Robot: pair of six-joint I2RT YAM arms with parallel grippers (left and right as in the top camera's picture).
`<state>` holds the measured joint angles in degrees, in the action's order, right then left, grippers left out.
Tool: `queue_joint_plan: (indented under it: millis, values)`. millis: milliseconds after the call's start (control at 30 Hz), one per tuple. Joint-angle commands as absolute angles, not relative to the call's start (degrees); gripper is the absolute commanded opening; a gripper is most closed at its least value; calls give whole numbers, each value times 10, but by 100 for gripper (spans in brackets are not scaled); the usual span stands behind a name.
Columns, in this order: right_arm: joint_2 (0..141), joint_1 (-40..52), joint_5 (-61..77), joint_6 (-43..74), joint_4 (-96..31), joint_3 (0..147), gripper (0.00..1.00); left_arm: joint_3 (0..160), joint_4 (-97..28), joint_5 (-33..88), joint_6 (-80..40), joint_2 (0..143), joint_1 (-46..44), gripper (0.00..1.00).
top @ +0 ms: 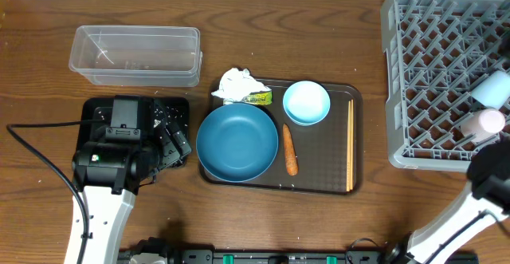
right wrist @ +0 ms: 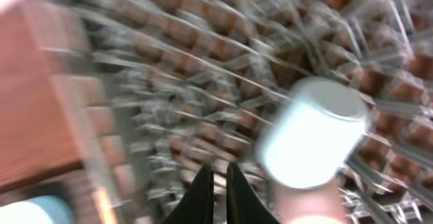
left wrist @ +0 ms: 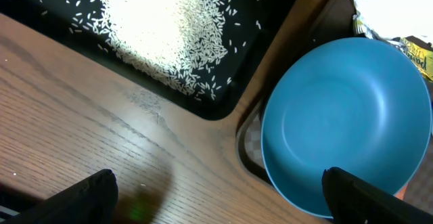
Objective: Sort waste into correct bins and load items into the dishwasher rack
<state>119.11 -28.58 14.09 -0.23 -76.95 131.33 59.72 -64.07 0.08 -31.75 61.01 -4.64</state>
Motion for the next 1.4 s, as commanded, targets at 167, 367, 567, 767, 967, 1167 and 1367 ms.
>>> queue_joint_plan:
  millis: [167, 367, 567, 767, 967, 1167, 1367]
  values:
    - [1129, -85, 203, 2, -812, 1322, 37, 604, -641, 0, -322, 610, -44, 99]
    - [1168, 74, 141, 26, -844, 1314, 99, 604, -641, 0, -322, 610, -44, 99]
    - [1246, 188, 91, 88, -832, 1314, 99, 604, -641, 0, -322, 610, -44, 99]
    - [1330, 252, 90, 138, -809, 1314, 98, 604, -641, 0, -322, 610, -44, 99]
    - [1378, 283, 71, 193, -800, 1314, 87, 604, -641, 0, -322, 610, -44, 99]
    - [1392, 300, 0, 241, -815, 1314, 80, 604, -641, 0, -322, 610, -44, 99]
    - [1392, 302, -2, 270, -812, 1305, 62, 604, -641, 0, -322, 610, -44, 99]
